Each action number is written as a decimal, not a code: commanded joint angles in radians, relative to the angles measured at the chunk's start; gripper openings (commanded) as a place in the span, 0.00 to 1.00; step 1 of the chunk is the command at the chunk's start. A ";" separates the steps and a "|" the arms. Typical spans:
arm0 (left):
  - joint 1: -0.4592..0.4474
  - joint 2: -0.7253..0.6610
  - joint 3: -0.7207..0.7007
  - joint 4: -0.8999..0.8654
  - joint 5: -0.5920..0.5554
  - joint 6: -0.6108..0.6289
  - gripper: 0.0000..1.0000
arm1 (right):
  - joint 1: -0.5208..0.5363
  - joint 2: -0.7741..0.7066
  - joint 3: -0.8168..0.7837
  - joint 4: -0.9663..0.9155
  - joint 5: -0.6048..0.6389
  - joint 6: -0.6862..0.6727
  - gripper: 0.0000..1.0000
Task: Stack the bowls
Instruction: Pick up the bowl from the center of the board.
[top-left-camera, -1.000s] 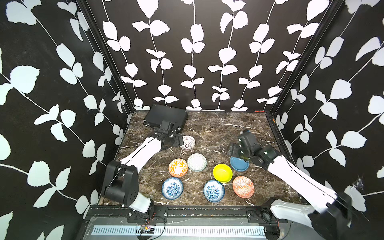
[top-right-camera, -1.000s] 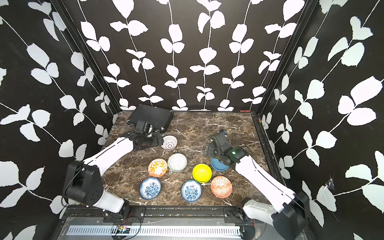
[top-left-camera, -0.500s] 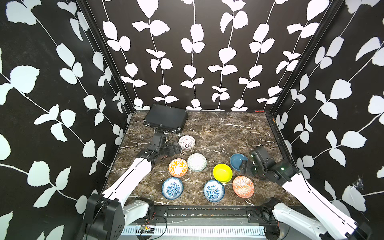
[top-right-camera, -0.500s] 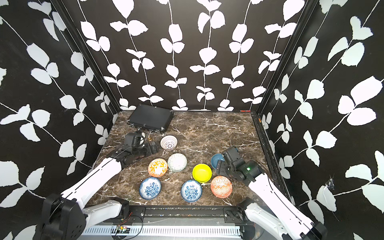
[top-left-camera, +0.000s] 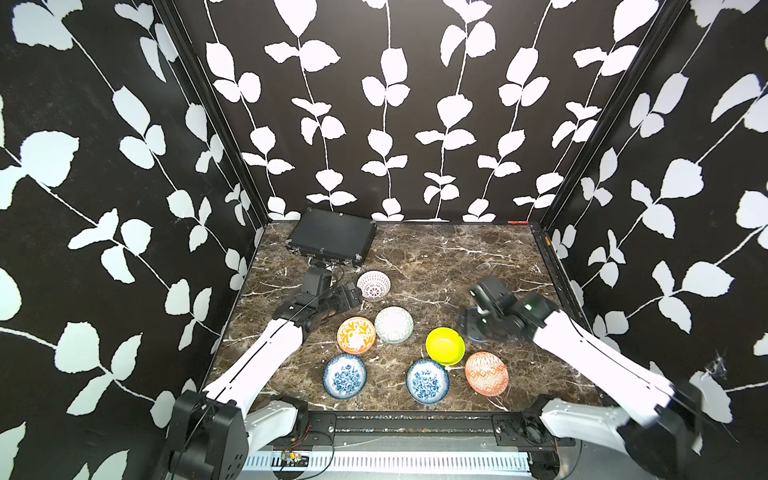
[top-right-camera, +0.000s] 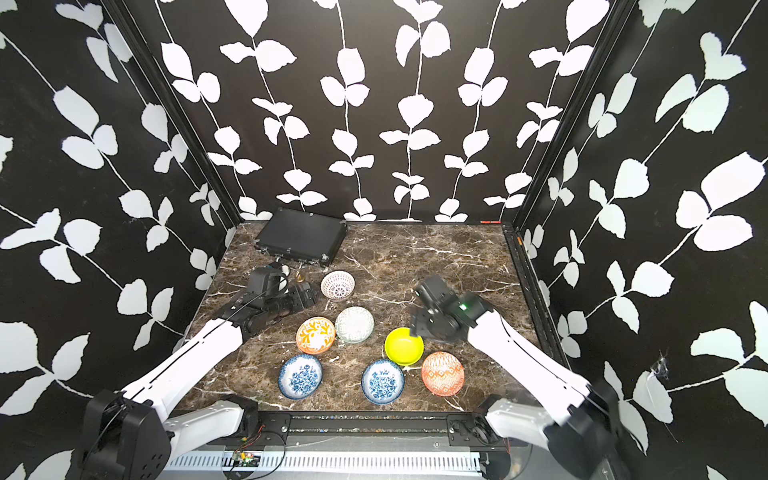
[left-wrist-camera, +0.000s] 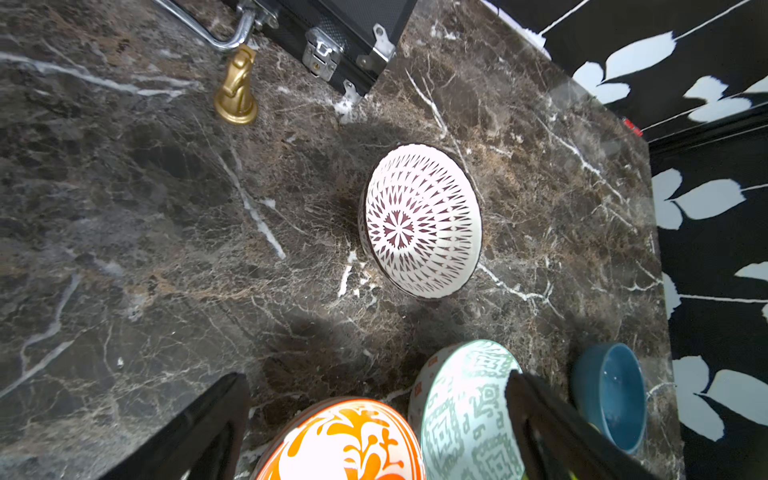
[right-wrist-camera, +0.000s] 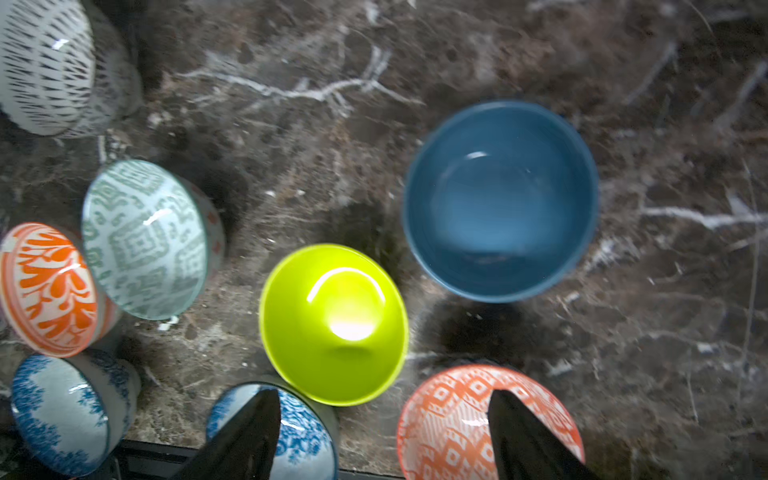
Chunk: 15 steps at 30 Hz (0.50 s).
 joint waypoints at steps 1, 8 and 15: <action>0.002 -0.063 -0.044 0.052 -0.029 -0.019 0.99 | 0.045 0.141 0.153 0.045 0.030 -0.052 0.78; 0.003 -0.108 -0.032 0.001 -0.040 -0.001 0.99 | 0.071 0.400 0.359 0.097 -0.007 -0.060 0.77; 0.003 -0.130 -0.037 -0.026 -0.081 0.000 0.99 | 0.101 0.560 0.475 0.116 -0.029 -0.067 0.73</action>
